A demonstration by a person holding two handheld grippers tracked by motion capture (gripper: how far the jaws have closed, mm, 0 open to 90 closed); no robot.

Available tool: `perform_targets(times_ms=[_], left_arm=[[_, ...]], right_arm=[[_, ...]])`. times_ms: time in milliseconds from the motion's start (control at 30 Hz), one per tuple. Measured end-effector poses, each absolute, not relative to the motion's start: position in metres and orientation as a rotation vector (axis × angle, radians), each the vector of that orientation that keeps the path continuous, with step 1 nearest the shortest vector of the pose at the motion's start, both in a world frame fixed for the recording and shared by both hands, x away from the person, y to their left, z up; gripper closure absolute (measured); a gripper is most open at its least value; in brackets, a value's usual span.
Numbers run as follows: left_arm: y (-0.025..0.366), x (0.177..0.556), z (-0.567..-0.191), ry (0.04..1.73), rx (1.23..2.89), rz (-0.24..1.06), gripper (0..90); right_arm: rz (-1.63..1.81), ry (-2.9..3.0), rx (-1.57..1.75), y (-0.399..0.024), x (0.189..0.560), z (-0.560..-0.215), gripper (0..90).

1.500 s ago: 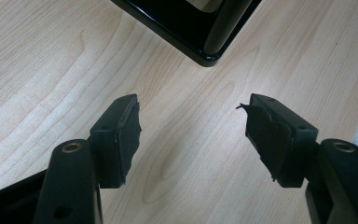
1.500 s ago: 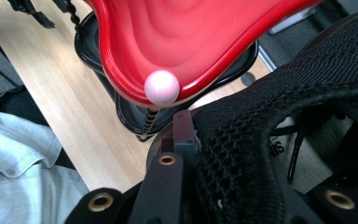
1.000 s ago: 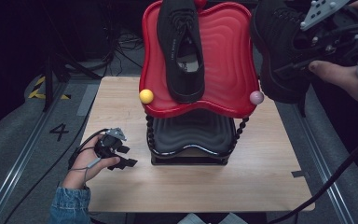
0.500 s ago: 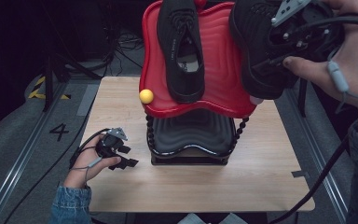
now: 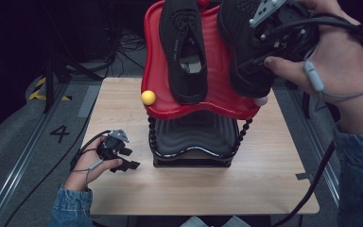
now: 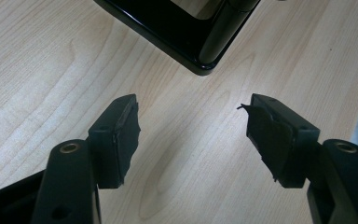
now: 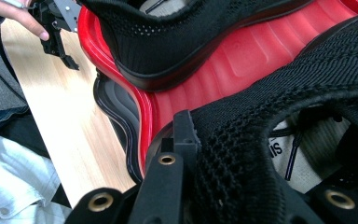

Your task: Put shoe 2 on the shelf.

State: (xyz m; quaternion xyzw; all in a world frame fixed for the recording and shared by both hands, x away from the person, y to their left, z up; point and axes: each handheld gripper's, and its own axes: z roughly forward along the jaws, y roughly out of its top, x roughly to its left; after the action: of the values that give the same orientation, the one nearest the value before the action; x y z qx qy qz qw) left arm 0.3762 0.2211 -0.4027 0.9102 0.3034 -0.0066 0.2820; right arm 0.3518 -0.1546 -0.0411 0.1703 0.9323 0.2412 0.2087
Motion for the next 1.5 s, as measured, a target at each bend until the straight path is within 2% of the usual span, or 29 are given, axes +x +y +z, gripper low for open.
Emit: perform_targets(times_ms=[667, 1033, 1500], left_arm=[[0.22, 0.375, -0.404, 0.82, 2.439, -0.029, 35.0], [0.219, 0.375, -0.405, 0.82, 2.443, -0.027, 35.0], [0.221, 0.374, -0.405, 0.817, 2.449, -0.025, 35.0]], right_arm=[[0.666, 2.569, 0.412, -0.129, 0.364, -0.062, 86.0], [0.642, 2.62, 0.414, -0.121, 0.373, -0.086, 85.3], [0.627, 2.627, 0.422, -0.113, 0.374, -0.092, 83.9]])
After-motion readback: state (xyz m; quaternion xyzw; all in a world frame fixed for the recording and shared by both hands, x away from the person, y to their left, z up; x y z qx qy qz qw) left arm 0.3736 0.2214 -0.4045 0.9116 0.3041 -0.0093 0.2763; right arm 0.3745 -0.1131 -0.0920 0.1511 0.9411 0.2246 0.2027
